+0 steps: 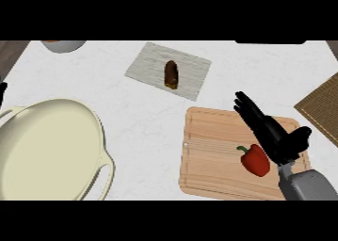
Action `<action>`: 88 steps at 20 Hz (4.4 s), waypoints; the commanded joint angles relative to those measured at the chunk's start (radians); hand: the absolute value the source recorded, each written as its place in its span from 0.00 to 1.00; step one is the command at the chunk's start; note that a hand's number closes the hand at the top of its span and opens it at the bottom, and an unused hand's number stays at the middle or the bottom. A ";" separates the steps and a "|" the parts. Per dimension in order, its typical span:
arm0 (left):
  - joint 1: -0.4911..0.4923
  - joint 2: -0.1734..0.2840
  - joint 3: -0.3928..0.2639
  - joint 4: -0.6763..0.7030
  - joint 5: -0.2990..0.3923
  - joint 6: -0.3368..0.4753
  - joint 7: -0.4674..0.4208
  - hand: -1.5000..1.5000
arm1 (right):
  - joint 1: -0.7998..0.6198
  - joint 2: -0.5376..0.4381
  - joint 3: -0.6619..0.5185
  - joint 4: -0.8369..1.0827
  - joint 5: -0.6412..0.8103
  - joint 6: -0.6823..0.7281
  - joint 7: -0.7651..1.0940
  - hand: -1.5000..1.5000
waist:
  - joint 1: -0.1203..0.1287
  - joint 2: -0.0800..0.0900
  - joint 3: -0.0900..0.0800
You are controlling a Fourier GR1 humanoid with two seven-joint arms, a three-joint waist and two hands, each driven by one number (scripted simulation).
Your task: Pick the bell pepper from the cutting board and place it in the basket
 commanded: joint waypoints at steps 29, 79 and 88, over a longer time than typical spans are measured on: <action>-0.038 -0.072 -0.242 0.032 -0.103 -0.299 -0.178 0.50 | -0.079 -0.566 -0.053 -0.649 0.610 0.375 0.047 0.00 | -0.062 -0.007 -0.024; -0.058 -0.360 -0.072 0.024 -0.364 -0.454 -0.103 0.50 | 0.003 -0.125 -0.151 -0.260 1.025 0.530 -0.375 0.00 | -0.039 0.003 -0.019; 0.010 -0.347 -0.008 0.003 -0.355 -0.536 -0.140 0.50 | 0.129 -0.108 -0.138 -0.340 1.162 0.478 -0.375 0.00 | -0.039 0.002 -0.019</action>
